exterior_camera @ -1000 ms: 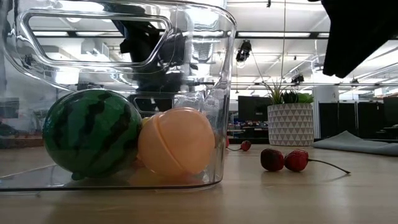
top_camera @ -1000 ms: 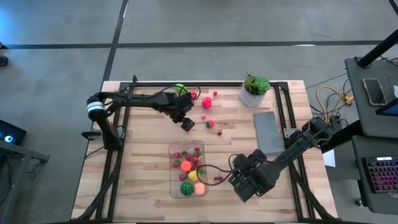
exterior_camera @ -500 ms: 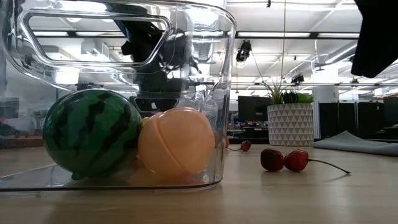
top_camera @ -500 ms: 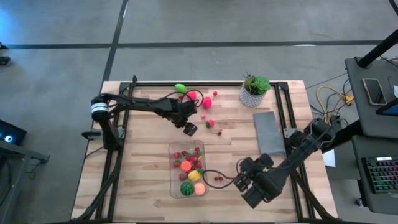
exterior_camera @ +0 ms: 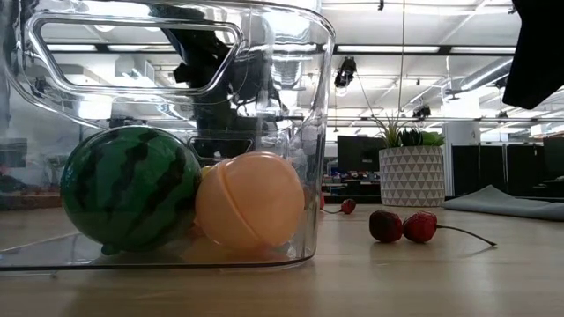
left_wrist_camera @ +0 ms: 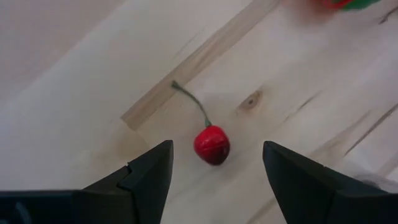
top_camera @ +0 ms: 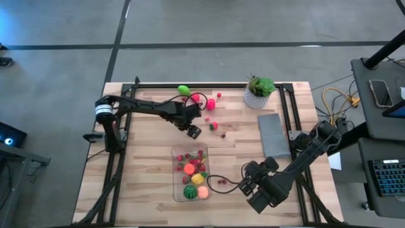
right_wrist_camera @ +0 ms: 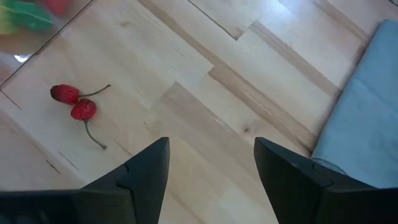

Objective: Pick and placing Produce into tupperware
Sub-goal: Put the red cherry into the transparent bin

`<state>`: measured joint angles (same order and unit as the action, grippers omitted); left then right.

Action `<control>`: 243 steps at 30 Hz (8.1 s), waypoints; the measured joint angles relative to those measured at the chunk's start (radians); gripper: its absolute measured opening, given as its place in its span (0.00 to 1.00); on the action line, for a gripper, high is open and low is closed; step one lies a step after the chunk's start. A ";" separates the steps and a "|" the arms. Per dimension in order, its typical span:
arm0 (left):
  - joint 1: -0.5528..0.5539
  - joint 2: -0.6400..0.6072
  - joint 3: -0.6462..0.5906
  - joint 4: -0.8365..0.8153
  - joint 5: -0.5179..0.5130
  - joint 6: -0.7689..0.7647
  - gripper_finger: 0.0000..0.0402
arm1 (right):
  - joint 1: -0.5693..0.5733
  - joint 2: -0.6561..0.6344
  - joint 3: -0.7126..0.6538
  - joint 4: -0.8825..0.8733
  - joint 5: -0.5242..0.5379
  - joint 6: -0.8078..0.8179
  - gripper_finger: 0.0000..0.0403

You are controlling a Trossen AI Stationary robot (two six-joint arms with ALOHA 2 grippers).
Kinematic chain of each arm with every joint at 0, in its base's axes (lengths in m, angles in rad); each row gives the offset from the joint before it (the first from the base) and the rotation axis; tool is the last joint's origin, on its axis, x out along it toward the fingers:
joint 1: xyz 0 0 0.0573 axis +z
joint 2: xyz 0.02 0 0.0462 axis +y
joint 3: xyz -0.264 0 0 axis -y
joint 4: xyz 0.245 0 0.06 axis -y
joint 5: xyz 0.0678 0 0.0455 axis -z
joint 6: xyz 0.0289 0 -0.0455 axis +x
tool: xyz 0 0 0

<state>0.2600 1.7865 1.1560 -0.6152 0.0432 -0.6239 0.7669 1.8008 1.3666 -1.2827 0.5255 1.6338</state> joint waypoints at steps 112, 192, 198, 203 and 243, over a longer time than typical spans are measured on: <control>-0.576 -0.416 0.014 -0.022 -0.114 -0.360 0.59 | -0.045 -0.083 -0.045 0.139 -0.132 -0.438 0.56; -0.574 -0.461 0.000 -0.345 -0.239 -0.250 0.59 | -0.186 0.072 -0.376 1.085 -0.185 -1.006 0.21; -0.574 -0.461 0.000 -0.345 -0.239 -0.232 0.59 | -0.187 0.052 -0.376 1.080 -0.192 -0.982 0.17; -0.574 -0.461 0.000 -0.344 -0.239 -0.232 0.59 | -0.187 -0.043 -0.320 0.944 -0.183 -0.937 0.18; -0.578 -0.526 0.001 -0.544 -0.392 -0.343 0.59 | -0.547 0.057 0.105 0.806 -0.628 -1.200 0.53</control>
<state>-0.3182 1.2610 1.1568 -1.1594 -0.3485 -0.9665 0.2199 1.8573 1.4717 -0.4765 -0.1020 0.4337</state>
